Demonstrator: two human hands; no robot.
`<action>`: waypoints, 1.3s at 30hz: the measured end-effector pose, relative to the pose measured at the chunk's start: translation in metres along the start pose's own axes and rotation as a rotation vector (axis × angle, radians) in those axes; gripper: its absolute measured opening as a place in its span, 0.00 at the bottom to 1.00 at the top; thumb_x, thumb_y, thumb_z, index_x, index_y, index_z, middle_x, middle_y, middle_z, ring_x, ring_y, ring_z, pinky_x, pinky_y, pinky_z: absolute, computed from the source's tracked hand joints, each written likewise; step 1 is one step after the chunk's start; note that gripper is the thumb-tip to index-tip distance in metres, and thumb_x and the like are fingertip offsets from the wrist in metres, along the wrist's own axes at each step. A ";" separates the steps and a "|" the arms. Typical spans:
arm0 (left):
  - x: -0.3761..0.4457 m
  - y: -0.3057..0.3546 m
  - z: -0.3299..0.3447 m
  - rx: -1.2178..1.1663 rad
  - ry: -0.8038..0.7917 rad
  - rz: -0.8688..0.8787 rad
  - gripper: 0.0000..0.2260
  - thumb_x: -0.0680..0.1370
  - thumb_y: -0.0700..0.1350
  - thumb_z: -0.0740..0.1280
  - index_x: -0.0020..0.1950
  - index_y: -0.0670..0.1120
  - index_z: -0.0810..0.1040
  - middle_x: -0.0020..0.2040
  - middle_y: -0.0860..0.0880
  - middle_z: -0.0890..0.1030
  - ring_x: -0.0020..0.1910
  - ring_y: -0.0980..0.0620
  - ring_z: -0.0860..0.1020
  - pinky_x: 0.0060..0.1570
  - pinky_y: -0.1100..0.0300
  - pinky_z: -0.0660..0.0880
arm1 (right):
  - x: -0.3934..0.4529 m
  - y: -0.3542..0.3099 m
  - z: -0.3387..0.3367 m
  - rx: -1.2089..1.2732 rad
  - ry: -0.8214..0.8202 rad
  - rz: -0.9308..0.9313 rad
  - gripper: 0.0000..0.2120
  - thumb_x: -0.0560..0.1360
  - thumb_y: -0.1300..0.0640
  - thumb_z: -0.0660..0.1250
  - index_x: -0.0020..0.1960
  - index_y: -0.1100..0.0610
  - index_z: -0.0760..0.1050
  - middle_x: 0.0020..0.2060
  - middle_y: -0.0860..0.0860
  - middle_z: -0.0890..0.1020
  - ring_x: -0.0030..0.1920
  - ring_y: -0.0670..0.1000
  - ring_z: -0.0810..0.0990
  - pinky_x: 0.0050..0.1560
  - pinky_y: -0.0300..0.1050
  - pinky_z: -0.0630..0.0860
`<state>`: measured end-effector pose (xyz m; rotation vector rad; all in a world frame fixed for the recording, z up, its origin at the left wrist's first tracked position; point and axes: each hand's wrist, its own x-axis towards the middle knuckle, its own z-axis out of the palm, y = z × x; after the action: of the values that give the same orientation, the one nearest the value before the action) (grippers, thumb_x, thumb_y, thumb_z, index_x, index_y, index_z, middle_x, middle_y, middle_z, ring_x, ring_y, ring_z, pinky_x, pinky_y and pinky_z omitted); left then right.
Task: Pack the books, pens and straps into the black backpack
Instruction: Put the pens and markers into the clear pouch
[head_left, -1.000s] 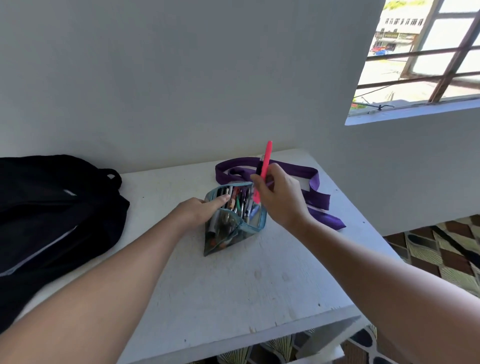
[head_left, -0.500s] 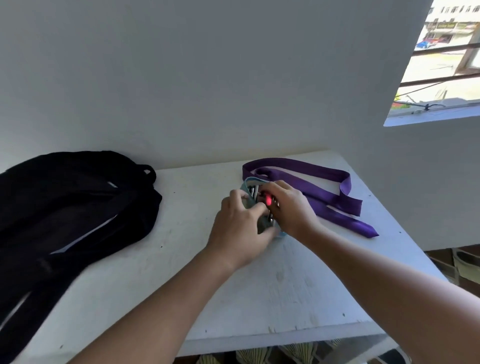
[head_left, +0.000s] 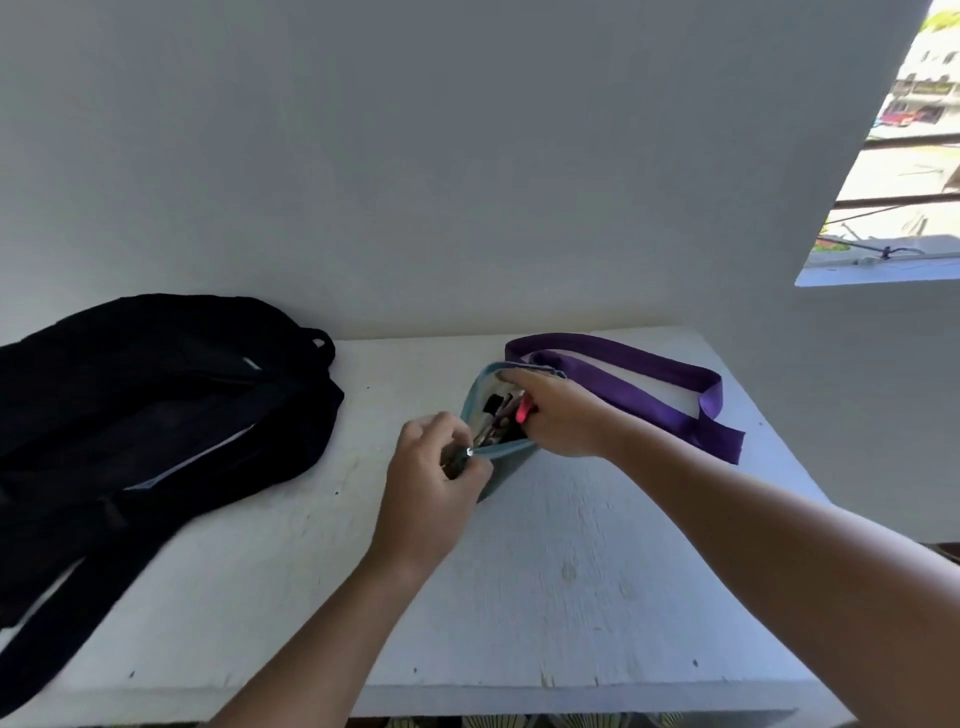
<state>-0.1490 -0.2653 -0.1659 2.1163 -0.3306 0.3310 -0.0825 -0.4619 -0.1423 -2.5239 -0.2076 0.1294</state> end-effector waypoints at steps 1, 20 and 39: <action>-0.001 -0.006 -0.004 -0.045 0.032 -0.025 0.07 0.76 0.41 0.70 0.44 0.52 0.73 0.49 0.51 0.77 0.45 0.56 0.80 0.40 0.63 0.77 | 0.003 -0.004 -0.002 0.066 -0.018 0.010 0.31 0.79 0.69 0.59 0.80 0.52 0.67 0.63 0.53 0.81 0.54 0.46 0.82 0.43 0.37 0.77; 0.012 -0.043 -0.032 0.000 0.148 0.019 0.07 0.83 0.39 0.65 0.53 0.51 0.79 0.48 0.57 0.82 0.48 0.58 0.82 0.39 0.68 0.77 | 0.022 -0.006 0.000 0.153 0.456 0.272 0.13 0.76 0.60 0.61 0.42 0.57 0.84 0.39 0.58 0.85 0.35 0.53 0.77 0.35 0.44 0.71; 0.007 -0.044 -0.024 -0.236 0.256 -0.119 0.02 0.82 0.44 0.69 0.55 0.49 0.79 0.48 0.55 0.85 0.48 0.58 0.84 0.46 0.65 0.80 | 0.009 -0.069 0.052 0.159 0.188 -0.091 0.10 0.74 0.33 0.70 0.49 0.36 0.85 0.47 0.37 0.81 0.56 0.43 0.77 0.67 0.61 0.68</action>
<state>-0.1290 -0.2225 -0.1850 1.8277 -0.0877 0.4638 -0.0893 -0.3753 -0.1460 -2.3463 -0.2261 -0.1230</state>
